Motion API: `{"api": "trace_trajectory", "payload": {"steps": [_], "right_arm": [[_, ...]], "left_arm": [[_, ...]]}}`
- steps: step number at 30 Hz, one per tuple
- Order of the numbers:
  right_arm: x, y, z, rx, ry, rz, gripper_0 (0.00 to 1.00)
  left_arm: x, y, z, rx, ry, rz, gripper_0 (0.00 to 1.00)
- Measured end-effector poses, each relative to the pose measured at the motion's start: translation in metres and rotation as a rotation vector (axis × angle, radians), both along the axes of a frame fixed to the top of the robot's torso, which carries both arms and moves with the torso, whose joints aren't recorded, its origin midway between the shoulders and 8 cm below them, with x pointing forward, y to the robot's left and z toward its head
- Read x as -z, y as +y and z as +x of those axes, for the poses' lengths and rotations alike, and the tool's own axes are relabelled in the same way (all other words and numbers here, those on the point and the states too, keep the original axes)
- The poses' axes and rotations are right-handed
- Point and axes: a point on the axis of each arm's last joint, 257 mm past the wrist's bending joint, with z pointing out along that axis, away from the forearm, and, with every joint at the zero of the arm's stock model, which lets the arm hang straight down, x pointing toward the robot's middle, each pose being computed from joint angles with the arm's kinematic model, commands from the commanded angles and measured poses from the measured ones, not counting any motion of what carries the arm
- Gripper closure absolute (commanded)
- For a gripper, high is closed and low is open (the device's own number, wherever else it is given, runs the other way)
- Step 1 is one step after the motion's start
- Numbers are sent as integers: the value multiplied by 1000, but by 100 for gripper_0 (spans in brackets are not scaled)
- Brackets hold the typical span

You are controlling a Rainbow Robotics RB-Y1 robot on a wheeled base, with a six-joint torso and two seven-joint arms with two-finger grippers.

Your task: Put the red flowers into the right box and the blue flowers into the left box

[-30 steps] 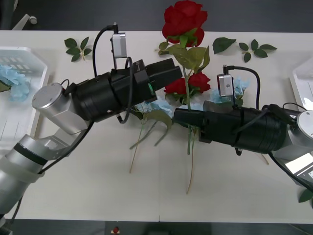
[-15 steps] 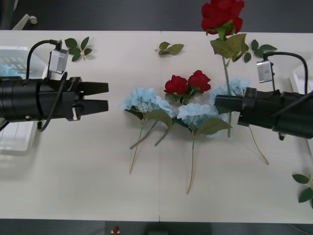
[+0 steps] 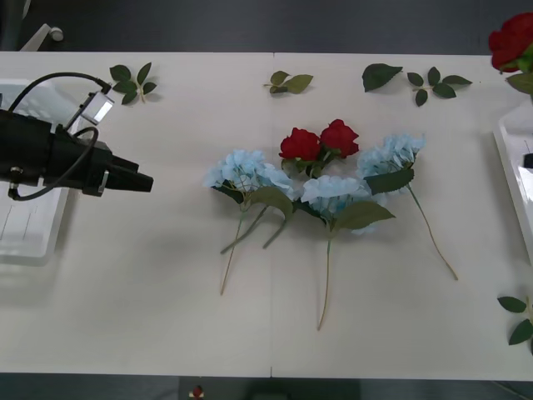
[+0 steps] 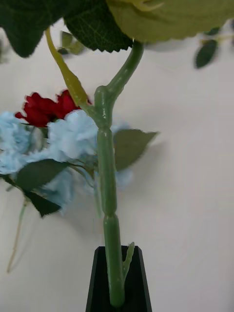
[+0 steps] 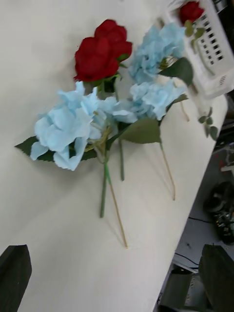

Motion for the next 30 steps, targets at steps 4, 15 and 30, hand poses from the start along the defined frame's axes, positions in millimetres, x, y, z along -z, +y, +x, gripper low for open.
{"api": "trace_trajectory", "payload": {"steps": [4,15,30], "right_arm": [[-5,-60,0,104,51,-83,100],[16,-197,-22,344,170,-453,100],[39,-270,-31,546,186,-604,100]], "left_arm": [[12,-3,17,-190,114,34,0],[31,-41,35,-356,61,174,0],[86,-57,-2,-435,10,278,0]]}}
